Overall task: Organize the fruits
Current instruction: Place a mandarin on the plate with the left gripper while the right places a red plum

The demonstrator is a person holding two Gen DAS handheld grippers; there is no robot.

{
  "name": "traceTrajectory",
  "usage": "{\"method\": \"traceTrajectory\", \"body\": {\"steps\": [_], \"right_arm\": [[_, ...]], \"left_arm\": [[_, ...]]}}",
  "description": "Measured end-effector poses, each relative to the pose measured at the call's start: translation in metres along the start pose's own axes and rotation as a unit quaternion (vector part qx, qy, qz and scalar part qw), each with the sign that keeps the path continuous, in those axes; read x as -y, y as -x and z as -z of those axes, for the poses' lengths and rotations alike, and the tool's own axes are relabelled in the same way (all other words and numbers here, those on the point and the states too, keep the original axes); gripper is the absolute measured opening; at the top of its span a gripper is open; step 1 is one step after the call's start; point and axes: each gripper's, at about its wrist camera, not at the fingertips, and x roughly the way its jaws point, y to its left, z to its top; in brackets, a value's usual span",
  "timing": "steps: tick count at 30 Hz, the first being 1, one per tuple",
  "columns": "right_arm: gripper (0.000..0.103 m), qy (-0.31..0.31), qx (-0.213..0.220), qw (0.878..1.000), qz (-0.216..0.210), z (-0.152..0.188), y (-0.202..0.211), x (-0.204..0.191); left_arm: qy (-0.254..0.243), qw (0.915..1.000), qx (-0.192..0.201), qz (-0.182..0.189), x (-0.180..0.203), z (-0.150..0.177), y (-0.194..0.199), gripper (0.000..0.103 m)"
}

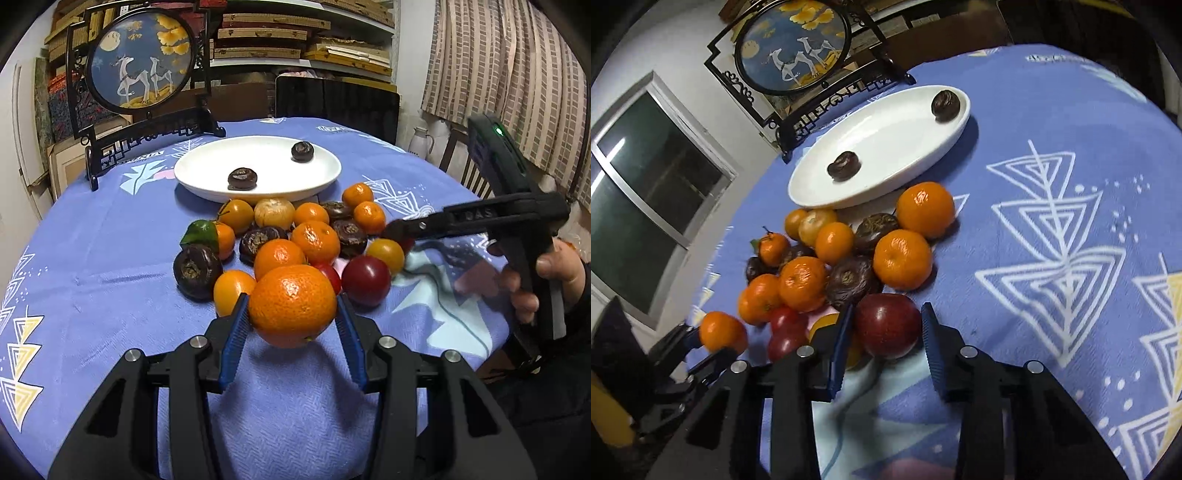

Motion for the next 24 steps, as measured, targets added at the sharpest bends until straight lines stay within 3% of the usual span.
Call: {"method": "traceTrajectory", "body": {"steps": [5, 10, 15, 20, 21, 22, 24], "right_arm": [[0.037, 0.009, 0.027, 1.000, -0.010, -0.012, 0.023, -0.008], [0.038, 0.021, 0.046, 0.999, -0.008, -0.057, 0.031, -0.015], [0.038, 0.007, 0.054, 0.999, 0.000, -0.107, 0.007, -0.009], [0.039, -0.009, 0.047, 0.999, 0.013, -0.138, -0.029, 0.006], [0.042, -0.011, 0.050, 0.999, 0.011, -0.142, -0.031, 0.008], [0.050, -0.011, 0.056, 0.998, 0.012, -0.142, -0.030, 0.008], [0.051, -0.001, 0.068, 0.997, 0.019, -0.139, -0.025, 0.005]], "left_arm": [[0.015, 0.9998, 0.002, 0.013, -0.009, -0.020, -0.002, 0.046], [0.024, 0.9994, 0.002, 0.024, -0.018, -0.062, -0.022, 0.046], [0.030, 0.9988, -0.004, 0.039, -0.020, -0.113, -0.061, 0.046], [0.027, 0.9980, -0.050, 0.025, -0.018, -0.140, -0.115, 0.047], [0.031, 0.9977, -0.056, 0.025, -0.019, -0.140, -0.120, 0.049], [0.036, 0.9973, -0.059, 0.024, -0.021, -0.141, -0.123, 0.057], [0.040, 0.9980, -0.044, 0.021, -0.022, -0.140, -0.116, 0.068]]}}
